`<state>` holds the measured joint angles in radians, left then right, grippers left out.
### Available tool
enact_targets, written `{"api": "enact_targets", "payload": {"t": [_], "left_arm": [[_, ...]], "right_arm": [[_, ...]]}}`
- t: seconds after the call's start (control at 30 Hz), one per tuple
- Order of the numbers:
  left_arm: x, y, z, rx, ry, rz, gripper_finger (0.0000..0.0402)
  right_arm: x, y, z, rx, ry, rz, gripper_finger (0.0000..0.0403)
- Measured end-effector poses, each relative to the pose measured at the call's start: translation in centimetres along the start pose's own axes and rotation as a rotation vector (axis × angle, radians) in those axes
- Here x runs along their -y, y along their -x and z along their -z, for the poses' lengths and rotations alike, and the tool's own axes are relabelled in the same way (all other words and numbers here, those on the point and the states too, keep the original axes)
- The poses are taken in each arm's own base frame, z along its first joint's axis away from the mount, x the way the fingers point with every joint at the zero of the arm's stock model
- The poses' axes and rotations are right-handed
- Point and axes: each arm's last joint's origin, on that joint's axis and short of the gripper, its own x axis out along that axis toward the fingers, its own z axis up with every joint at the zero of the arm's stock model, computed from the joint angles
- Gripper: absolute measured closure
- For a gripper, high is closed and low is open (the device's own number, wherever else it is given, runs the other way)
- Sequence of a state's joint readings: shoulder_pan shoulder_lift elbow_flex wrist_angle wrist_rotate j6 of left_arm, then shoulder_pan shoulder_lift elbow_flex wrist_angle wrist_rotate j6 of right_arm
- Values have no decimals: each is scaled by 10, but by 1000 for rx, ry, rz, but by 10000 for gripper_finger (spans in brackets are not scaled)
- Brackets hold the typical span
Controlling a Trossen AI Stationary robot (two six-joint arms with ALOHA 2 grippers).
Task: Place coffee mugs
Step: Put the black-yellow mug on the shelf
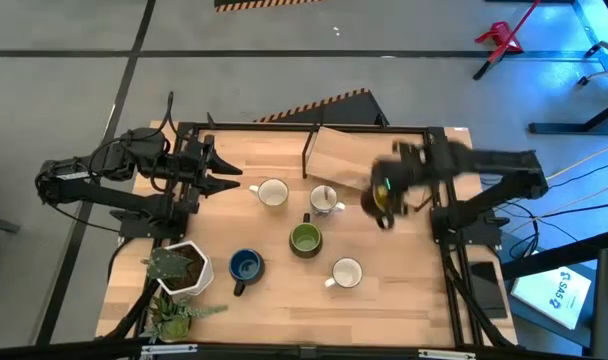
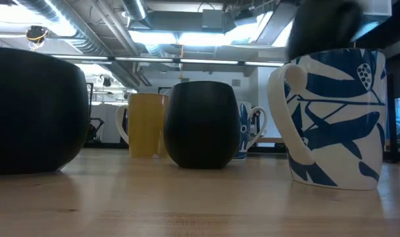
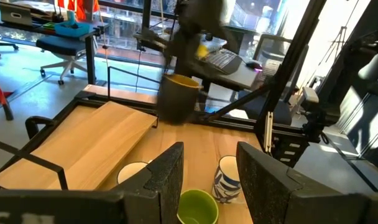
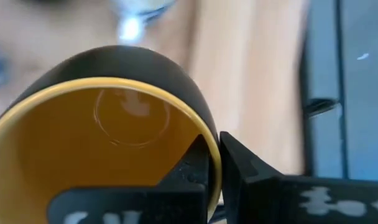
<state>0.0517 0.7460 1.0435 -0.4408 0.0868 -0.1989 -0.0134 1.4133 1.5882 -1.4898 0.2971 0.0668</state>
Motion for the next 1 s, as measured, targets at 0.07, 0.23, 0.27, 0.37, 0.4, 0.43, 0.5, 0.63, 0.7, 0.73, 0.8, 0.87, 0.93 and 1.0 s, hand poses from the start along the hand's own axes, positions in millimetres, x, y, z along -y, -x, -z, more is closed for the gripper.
{"api": "enact_targets", "payload": {"t": [0.07, 0.23, 0.27, 0.37, 0.4, 0.43, 0.5, 0.63, 0.7, 0.73, 0.8, 0.87, 0.93, 1.0], "left_arm": [[0, 0, 0, 0, 0, 0, 259], [0, 0, 0, 0, 0, 0, 259], [0, 0, 0, 0, 0, 0, 259], [0, 0, 0, 0, 0, 0, 259], [0, 0, 0, 0, 0, 0, 259], [0, 0, 0, 0, -1, 0, 259], [0, 0, 0, 0, -18, 0, 259], [0, 0, 0, -4, -52, -2, 259], [0, 0, 1, -5, -52, -13, 259], [-1, 0, 1, -9, -52, -22, 259], [-1, 0, 2, -22, -51, -35, 259], [-2, 0, 3, -27, -51, -52, 259], [-3, 0, 4, -32, -52, -79, 259], [-4, 0, 4, -32, -52, -102, 259]], "right_arm": [[28, -8, -8, 39, -13, 6, 401], [93, -40, -19, 61, -38, 26, 402], [104, -48, -20, 48, -39, 28, 402], [133, -73, -24, 37, -62, 25, 402], [140, -83, -24, 30, -64, 11, 402], [146, -92, -25, 15, -65, -2, 402], [156, -113, -26, -30, -62, -27, 402], [168, -148, -28, -98, -54, -66, 403], [169, -159, -28, -122, -34, -89, 403], [169, -163, -29, -130, -29, -92, 403], [169, -168, -30, -133, -16, -98, 403], [169, -171, -32, -129, -2, -100, 399], [170, -172, -34, -111, 2, -95, 394], [171, -172, -36, -85, -1, -82, 390]]}}
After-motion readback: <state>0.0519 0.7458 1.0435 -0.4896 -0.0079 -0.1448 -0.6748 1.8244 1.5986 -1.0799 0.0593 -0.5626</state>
